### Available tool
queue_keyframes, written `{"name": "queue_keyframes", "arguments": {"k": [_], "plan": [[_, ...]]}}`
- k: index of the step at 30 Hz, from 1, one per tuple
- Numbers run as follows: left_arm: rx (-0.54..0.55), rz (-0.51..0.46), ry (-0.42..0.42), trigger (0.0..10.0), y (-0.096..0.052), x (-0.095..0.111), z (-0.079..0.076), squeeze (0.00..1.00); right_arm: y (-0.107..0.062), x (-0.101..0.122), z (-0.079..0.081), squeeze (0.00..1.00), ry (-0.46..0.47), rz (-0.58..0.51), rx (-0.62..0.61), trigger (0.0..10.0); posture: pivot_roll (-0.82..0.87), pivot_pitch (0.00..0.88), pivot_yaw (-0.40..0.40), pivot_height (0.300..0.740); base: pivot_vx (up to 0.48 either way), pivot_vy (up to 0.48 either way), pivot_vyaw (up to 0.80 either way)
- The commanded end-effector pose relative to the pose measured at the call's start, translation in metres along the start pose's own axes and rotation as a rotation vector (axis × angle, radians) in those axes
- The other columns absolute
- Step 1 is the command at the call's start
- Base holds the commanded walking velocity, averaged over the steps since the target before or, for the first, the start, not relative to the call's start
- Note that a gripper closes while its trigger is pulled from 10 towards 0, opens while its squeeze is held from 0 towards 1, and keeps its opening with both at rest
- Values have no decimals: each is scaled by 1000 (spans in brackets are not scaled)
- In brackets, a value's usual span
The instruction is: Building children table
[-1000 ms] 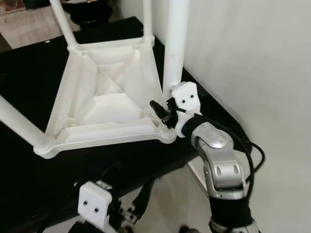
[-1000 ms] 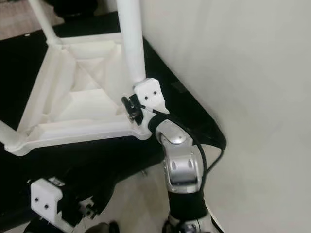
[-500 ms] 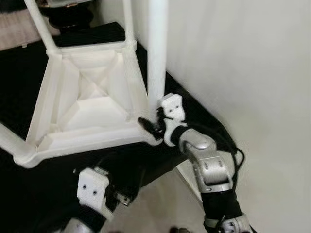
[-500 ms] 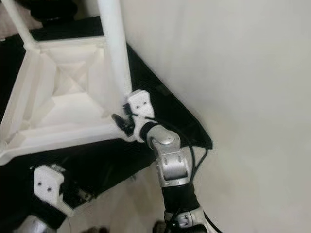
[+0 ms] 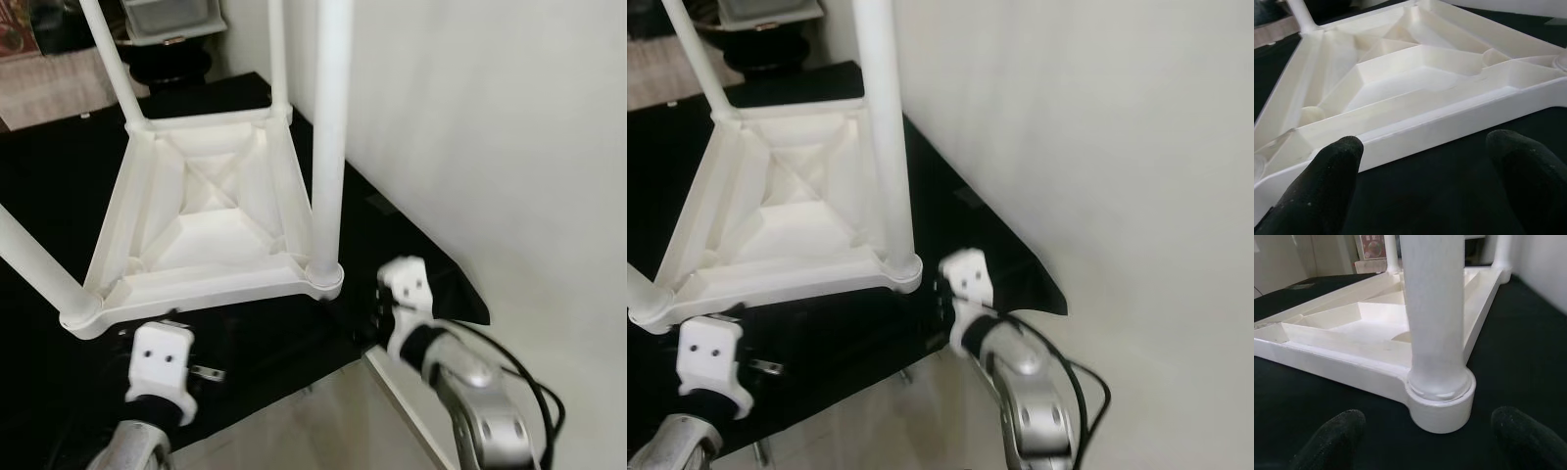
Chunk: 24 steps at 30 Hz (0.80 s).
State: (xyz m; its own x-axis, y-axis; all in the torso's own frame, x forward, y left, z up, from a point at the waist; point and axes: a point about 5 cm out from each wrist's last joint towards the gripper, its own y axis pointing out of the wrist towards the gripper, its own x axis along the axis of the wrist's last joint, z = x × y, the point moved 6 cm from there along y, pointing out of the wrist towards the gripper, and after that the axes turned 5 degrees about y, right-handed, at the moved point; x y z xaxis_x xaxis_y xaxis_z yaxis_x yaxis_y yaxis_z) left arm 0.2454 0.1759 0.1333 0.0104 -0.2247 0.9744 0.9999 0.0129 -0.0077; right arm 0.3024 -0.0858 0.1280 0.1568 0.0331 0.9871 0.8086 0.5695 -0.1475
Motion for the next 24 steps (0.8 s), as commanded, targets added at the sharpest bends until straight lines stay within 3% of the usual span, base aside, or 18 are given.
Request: {"name": "queue_keyframes", "arguments": {"k": [1,3,4,7,11,24], "plan": [[10,33,28,10000,-5,-8,2,0,0,15,7,980,-45,-61,26,10000,22,47,18,740,0,0,0],[6,41,37,10000,-8,-11,1,0,1,18,11,980,-57,-69,37,10000,23,44,18,740,0,0,0],[2,63,38,10000,-11,-16,1,0,4,21,14,0,-75,-80,47,10000,33,35,18,740,0,0,0],[1,79,38,10000,-12,-20,1,0,5,23,16,0,-86,-87,54,10000,33,35,18,740,0,0,0],[5,86,98,10000,-2,-21,-1,0,28,30,15,0,-142,-115,25,10000,56,0,9,740,0,480,0],[-15,64,123,10000,8,-16,-6,0,46,31,14,0,-197,-122,-13,10000,59,0,16,740,0,480,0]]}}
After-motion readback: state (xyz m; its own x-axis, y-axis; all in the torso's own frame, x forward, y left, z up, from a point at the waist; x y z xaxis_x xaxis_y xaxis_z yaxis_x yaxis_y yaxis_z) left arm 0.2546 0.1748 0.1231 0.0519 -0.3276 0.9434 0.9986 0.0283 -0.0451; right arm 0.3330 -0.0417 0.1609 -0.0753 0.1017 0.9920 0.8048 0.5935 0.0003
